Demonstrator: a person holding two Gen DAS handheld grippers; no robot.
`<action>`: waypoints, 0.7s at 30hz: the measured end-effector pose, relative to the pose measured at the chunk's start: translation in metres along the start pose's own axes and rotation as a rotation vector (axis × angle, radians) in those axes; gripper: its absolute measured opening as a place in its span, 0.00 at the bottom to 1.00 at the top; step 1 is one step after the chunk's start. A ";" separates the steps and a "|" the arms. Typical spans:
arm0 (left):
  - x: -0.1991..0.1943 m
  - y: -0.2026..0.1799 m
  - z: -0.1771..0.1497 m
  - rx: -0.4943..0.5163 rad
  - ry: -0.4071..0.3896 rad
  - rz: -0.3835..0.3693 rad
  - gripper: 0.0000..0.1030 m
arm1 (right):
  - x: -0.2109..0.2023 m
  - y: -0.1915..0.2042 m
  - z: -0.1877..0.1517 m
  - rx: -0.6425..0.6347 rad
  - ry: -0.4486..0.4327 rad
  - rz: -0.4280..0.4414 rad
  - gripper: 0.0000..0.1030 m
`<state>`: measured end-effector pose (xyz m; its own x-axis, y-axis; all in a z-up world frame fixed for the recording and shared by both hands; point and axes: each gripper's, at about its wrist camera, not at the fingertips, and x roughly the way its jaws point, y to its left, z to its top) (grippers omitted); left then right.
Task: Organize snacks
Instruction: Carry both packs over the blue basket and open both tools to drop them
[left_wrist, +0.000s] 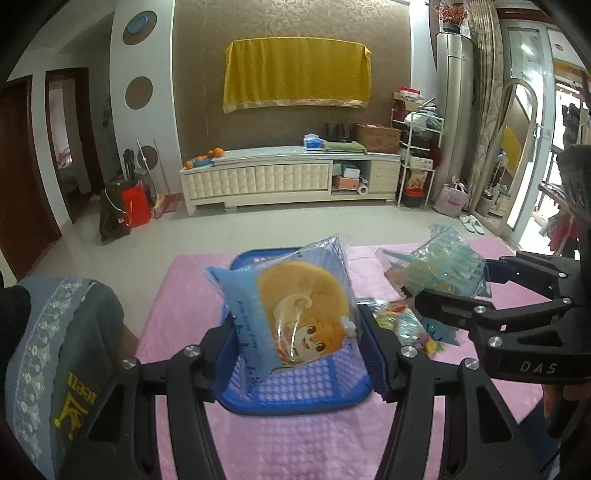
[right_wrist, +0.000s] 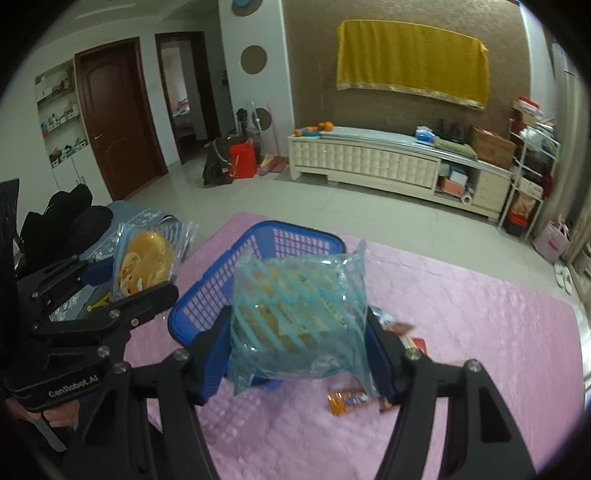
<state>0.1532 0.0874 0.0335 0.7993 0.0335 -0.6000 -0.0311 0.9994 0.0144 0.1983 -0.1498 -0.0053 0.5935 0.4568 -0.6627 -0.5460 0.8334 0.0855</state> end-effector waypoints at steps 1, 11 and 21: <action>0.003 0.003 0.000 0.000 0.001 0.003 0.55 | 0.008 0.001 0.003 -0.002 0.003 0.004 0.68; 0.067 0.042 0.013 -0.027 0.083 -0.018 0.55 | 0.074 0.002 0.028 0.009 0.079 0.045 0.68; 0.114 0.062 0.021 -0.041 0.140 -0.028 0.55 | 0.134 -0.005 0.045 0.039 0.186 0.045 0.68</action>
<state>0.2545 0.1534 -0.0171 0.7090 0.0015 -0.7052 -0.0369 0.9987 -0.0350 0.3075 -0.0791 -0.0613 0.4479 0.4313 -0.7832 -0.5441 0.8266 0.1440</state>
